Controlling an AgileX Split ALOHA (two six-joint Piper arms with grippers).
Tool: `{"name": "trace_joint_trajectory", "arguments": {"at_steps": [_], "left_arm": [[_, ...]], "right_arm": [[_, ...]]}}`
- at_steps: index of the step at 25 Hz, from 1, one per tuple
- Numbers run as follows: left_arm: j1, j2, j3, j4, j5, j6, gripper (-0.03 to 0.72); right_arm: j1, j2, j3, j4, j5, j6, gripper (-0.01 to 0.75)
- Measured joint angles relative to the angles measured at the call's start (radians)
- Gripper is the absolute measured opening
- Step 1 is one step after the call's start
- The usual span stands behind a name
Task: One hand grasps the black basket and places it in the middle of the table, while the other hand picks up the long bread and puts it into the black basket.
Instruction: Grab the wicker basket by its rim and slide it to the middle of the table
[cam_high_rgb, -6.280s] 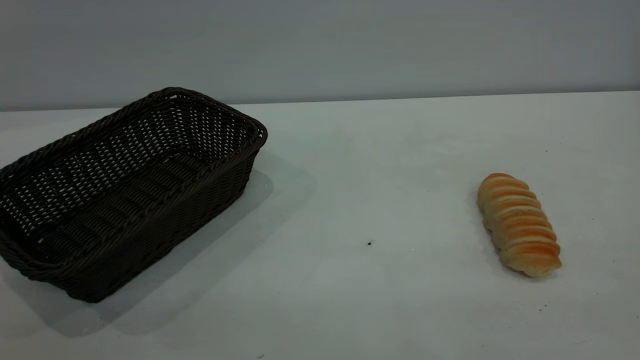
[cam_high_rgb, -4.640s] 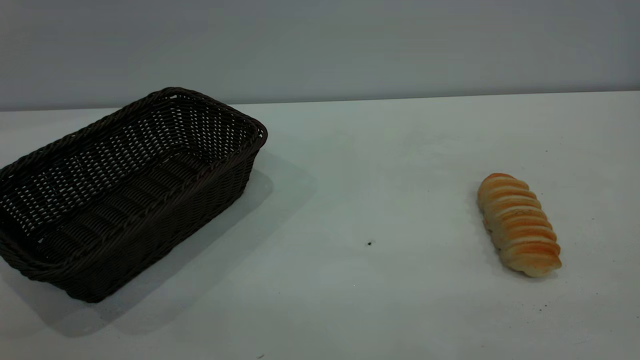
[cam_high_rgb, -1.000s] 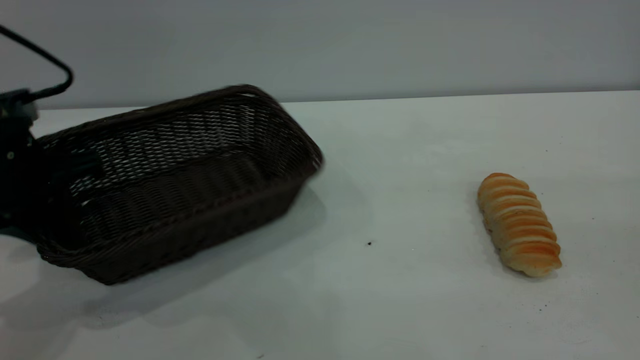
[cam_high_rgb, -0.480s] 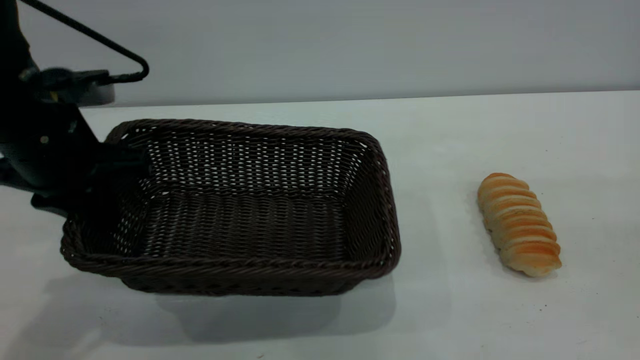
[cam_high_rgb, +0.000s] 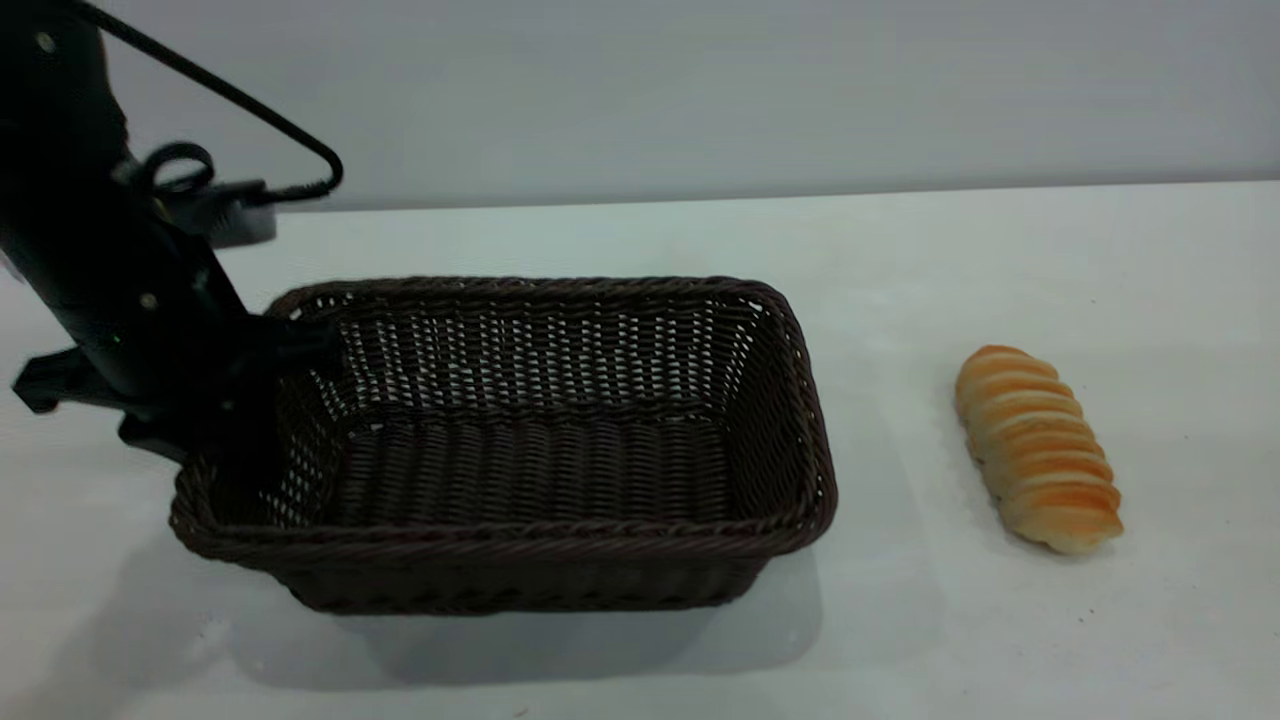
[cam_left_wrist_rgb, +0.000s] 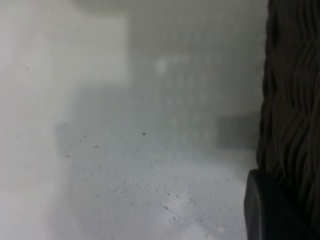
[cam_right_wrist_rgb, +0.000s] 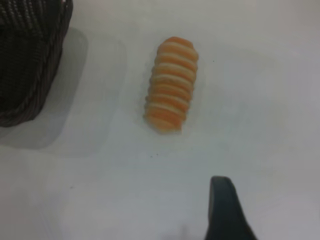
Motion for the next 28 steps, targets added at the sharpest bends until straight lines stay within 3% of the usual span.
{"name": "trace_joint_trajectory", "arguments": {"at_steps": [3,9,13,17,28], "left_arm": [[0.0,0.008,-0.009,0.0,0.004,0.004,0.188],[-0.001,0.009,-0.01,0.01,0.029,0.026,0.491],[-0.001,0.009,-0.01,0.016,0.061,0.031,0.617],[-0.001,-0.011,-0.01,0.06,0.084,0.031,0.627],[-0.001,-0.213,-0.01,0.166,0.115,-0.005,0.567]], "right_arm": [[0.0,0.049,0.0,0.017,-0.034,0.0,0.434],[0.0,0.179,0.0,0.021,-0.165,0.0,0.51],[0.0,0.304,0.0,0.021,-0.257,0.0,0.571],[0.0,0.443,-0.001,0.035,-0.336,0.0,0.594],[0.0,0.843,-0.04,0.072,-0.552,0.002,0.59]]}}
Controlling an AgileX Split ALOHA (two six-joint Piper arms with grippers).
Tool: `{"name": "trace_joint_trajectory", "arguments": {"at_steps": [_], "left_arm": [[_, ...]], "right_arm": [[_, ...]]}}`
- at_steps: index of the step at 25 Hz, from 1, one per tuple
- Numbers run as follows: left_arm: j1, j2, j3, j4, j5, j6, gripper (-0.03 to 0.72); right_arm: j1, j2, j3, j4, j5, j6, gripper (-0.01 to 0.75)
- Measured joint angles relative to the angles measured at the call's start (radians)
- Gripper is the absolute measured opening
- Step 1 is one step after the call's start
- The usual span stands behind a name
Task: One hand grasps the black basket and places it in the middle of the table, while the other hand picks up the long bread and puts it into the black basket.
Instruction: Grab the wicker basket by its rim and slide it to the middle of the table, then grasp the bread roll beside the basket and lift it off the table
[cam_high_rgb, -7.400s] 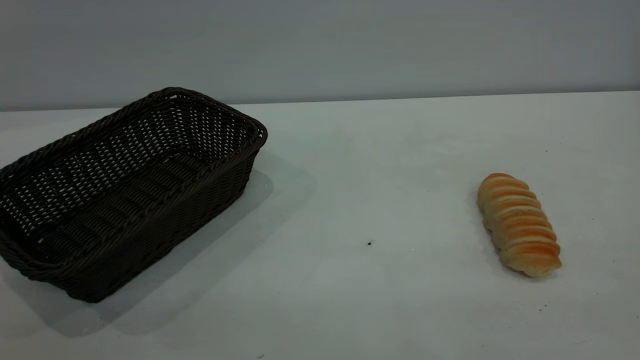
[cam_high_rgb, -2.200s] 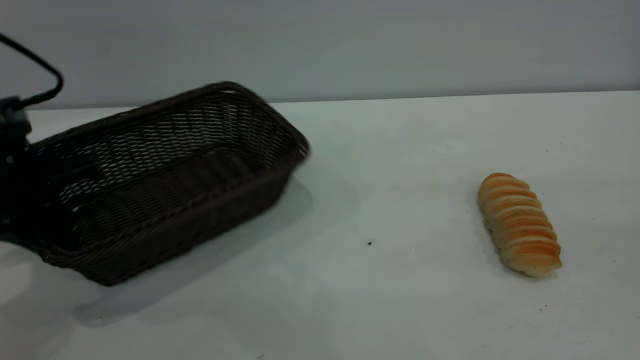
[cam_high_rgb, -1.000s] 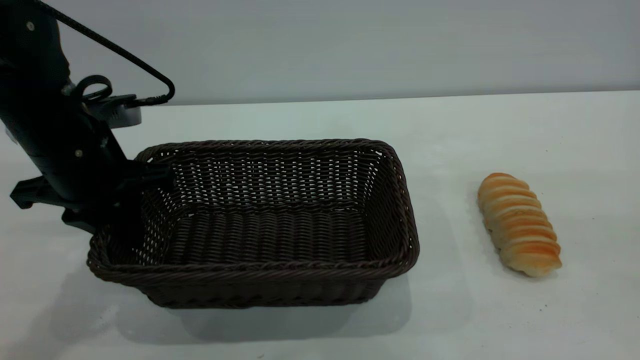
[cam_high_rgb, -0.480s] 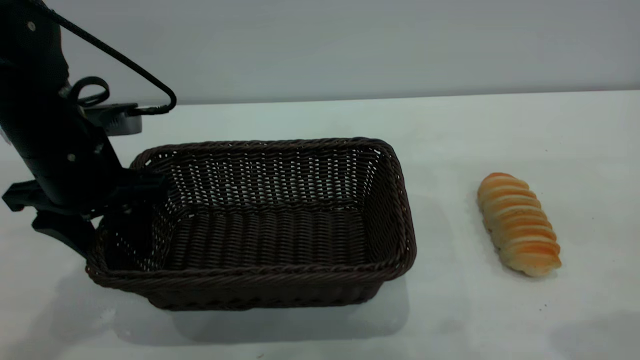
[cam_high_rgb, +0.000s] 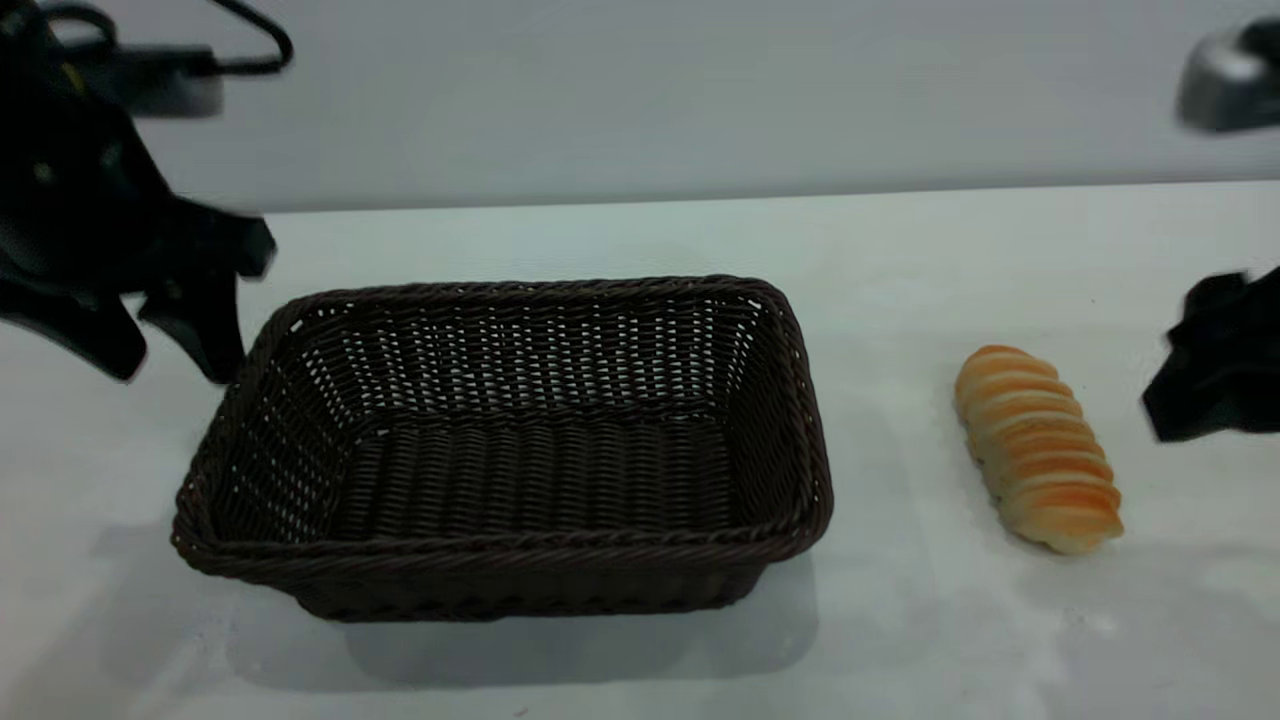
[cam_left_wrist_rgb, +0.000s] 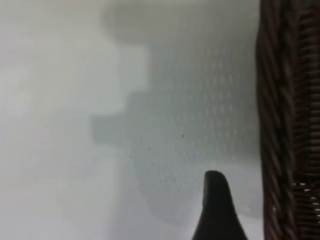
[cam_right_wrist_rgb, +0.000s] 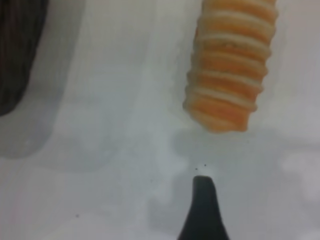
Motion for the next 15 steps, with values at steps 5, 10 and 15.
{"name": "trace_joint_trajectory", "arguments": {"at_steps": [5,10,15], "left_arm": [[0.0,-0.103,0.0,0.0,0.018,-0.003,0.565],[0.0,-0.203,0.0,0.0,0.024,-0.003,0.565],[0.0,-0.29,0.0,0.0,0.025,-0.003,0.564]], "right_arm": [[0.0,0.16,-0.096,0.013,-0.019,0.0,0.589],[0.0,0.298,-0.185,0.013,-0.036,-0.001,0.589],[0.0,0.427,-0.279,0.013,-0.049,-0.002,0.589]]}}
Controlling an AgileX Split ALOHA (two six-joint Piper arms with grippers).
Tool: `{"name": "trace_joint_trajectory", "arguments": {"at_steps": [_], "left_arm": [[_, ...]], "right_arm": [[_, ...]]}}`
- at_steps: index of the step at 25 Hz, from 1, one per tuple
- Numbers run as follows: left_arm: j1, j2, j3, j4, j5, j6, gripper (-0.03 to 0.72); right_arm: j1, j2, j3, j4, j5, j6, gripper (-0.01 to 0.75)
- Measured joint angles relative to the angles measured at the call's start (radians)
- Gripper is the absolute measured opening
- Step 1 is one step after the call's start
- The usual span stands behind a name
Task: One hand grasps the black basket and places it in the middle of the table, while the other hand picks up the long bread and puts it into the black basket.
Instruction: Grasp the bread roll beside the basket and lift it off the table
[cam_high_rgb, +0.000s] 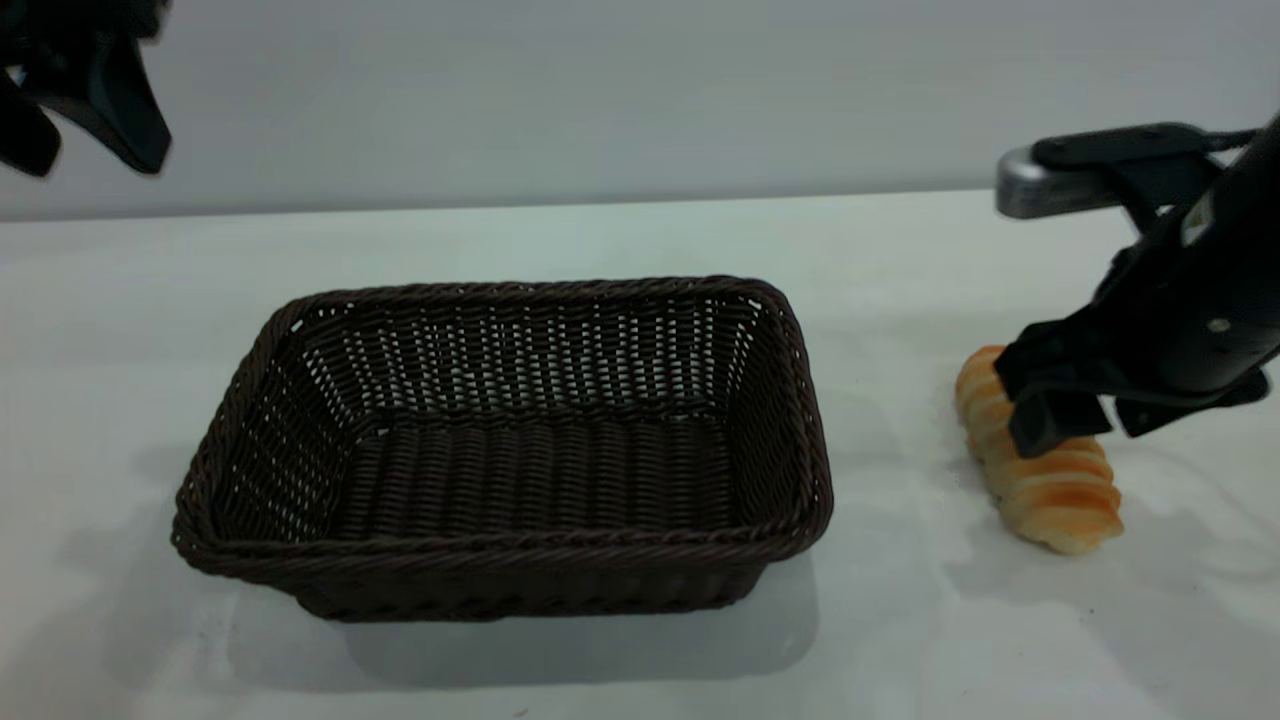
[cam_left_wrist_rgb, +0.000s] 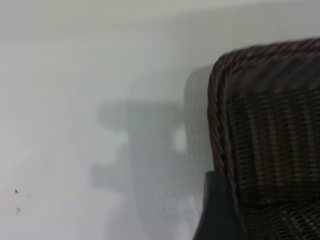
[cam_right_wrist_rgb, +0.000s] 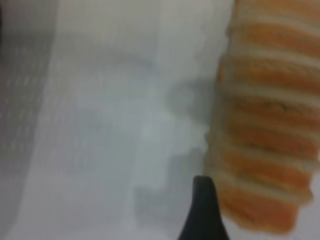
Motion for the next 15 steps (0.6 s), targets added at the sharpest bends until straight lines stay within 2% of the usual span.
{"name": "trace_joint_trajectory", "arguments": {"at_steps": [6,9,11,13,15], "left_arm": [[0.0,-0.057,0.0,0.0,0.001,-0.003,0.563],[0.0,-0.063,0.0,0.0,0.003,-0.003,0.563],[0.0,-0.063,0.0,0.0,0.005,-0.003,0.563],[0.0,-0.063,0.0,0.0,0.008,-0.003,0.563],[0.0,-0.063,0.0,0.0,0.008,-0.003,0.563]], "right_arm": [[0.0,0.144,-0.117,0.0,0.044,-0.003,0.587],[-0.008,0.177,-0.148,0.0,0.056,-0.003,0.544],[-0.022,0.185,-0.156,0.0,0.058,-0.003,0.474],[-0.04,0.187,-0.156,0.001,0.059,-0.004,0.365],[-0.055,0.187,-0.157,0.002,0.064,-0.004,0.214]]}}
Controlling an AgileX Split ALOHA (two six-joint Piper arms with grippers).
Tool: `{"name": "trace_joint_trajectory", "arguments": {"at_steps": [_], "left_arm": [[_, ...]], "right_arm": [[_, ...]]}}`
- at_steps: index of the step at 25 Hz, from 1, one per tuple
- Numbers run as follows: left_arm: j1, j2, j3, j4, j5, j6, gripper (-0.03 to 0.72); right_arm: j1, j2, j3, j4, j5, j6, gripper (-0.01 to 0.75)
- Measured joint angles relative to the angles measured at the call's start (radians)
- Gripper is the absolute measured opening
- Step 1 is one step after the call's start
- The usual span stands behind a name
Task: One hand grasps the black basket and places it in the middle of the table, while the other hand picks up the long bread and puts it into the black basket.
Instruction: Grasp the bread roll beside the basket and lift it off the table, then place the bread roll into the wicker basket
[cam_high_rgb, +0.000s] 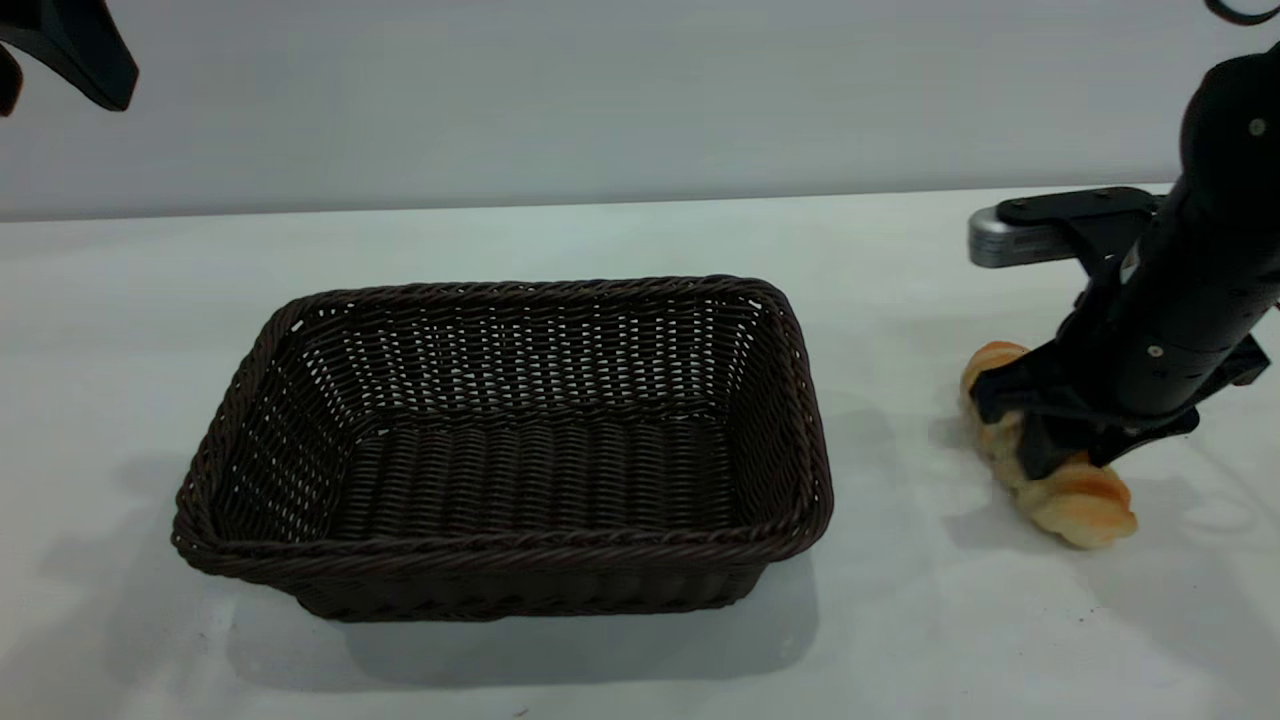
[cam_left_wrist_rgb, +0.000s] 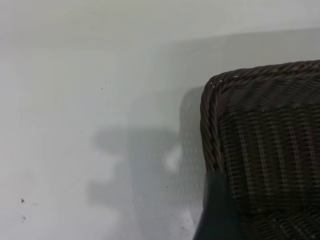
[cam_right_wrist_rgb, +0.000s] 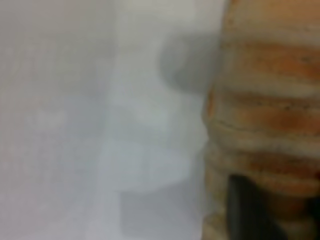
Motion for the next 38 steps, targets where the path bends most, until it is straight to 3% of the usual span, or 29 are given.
{"name": "trace_joint_trajectory", "arguments": {"at_steps": [2,4,14,20,29,34,38], "left_arm": [[0.0,0.0,0.0,0.0,0.0,0.0,0.563],[0.0,0.0,0.0,0.0,0.0,0.0,0.563],[0.0,0.0,0.0,0.0,-0.009,0.0,0.563],[0.0,0.0,0.0,0.0,-0.011,0.0,0.563],[0.0,-0.012,0.0,0.0,-0.011,0.0,0.563],[0.0,-0.038,0.0,0.0,-0.011,0.0,0.563],[0.0,-0.053,0.0,0.0,-0.011,0.0,0.563]], "right_arm": [[-0.01,0.0,0.0,-0.001,0.008,-0.003,0.094],[-0.012,0.0,0.0,-0.001,0.015,-0.015,0.052],[0.019,-0.272,0.0,-0.005,0.108,-0.046,0.039],[0.213,-0.44,0.001,-0.003,0.097,-0.049,0.039],[0.436,-0.338,0.001,-0.001,-0.001,-0.049,0.039],[0.511,-0.248,0.001,-0.001,-0.128,-0.071,0.095],[0.524,-0.222,0.001,-0.001,-0.187,-0.074,0.268]]}}
